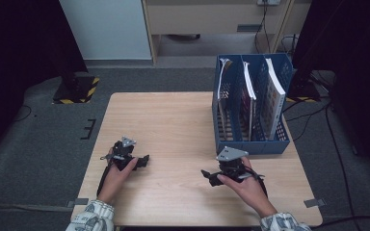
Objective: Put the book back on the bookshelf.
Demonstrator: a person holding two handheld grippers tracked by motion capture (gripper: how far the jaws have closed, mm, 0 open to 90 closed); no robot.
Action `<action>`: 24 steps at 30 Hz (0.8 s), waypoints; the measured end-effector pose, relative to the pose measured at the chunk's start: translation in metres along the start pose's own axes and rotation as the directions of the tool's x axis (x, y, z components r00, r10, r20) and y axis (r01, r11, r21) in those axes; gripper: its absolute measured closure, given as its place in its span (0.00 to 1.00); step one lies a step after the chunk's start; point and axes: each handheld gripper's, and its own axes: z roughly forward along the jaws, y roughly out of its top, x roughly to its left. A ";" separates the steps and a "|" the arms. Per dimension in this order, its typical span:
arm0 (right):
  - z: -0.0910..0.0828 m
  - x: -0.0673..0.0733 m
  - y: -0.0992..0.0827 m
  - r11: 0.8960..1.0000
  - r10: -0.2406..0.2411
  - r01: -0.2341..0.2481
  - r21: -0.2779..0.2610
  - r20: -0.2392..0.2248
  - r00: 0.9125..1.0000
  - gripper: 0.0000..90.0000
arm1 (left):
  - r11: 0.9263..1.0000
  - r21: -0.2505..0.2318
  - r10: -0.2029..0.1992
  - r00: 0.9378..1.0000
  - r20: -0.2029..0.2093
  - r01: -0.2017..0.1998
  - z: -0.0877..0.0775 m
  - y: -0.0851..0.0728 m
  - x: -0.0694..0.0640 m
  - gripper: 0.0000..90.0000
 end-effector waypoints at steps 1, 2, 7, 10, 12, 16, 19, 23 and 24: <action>0.002 0.001 0.001 1.000 0.005 -0.005 -0.001 -0.003 1.000 0.10 | 1.000 0.000 0.000 1.000 0.000 0.000 0.000 0.000 0.000 0.00; 0.004 0.002 0.002 1.000 0.007 -0.007 -0.002 -0.006 1.000 0.10 | 1.000 0.000 0.000 1.000 0.000 0.000 0.000 0.000 0.000 0.00; 0.013 0.008 0.008 1.000 0.011 -0.011 -0.007 -0.021 1.000 0.10 | 1.000 -0.001 0.000 1.000 -0.002 0.000 0.000 0.000 0.000 0.00; 0.019 0.012 0.012 1.000 0.002 -0.002 -0.007 -0.021 1.000 0.10 | 1.000 -0.002 -0.001 1.000 -0.004 0.001 0.000 0.000 -0.001 0.00; 0.022 0.015 0.015 1.000 0.005 -0.005 -0.012 -0.022 1.000 0.10 | 1.000 -0.003 -0.002 1.000 -0.006 0.002 0.000 0.000 -0.001 0.00; 0.029 0.018 0.020 1.000 0.003 -0.003 -0.008 -0.025 1.000 0.10 | 1.000 -0.002 -0.003 1.000 -0.005 0.003 0.000 0.000 -0.001 0.00; 0.037 0.020 0.022 1.000 0.003 -0.003 0.002 -0.026 1.000 0.10 | 1.000 -0.002 -0.003 1.000 -0.005 0.003 0.000 0.000 -0.001 0.00; 0.046 0.020 0.023 1.000 0.016 -0.016 0.010 -0.027 1.000 0.10 | 1.000 -0.002 -0.003 1.000 -0.005 0.003 0.000 0.000 -0.001 0.00; 0.048 0.021 0.024 1.000 0.019 -0.018 0.012 -0.029 0.999 0.10 | 1.000 -0.002 -0.003 1.000 -0.005 0.003 0.000 0.000 -0.001 0.00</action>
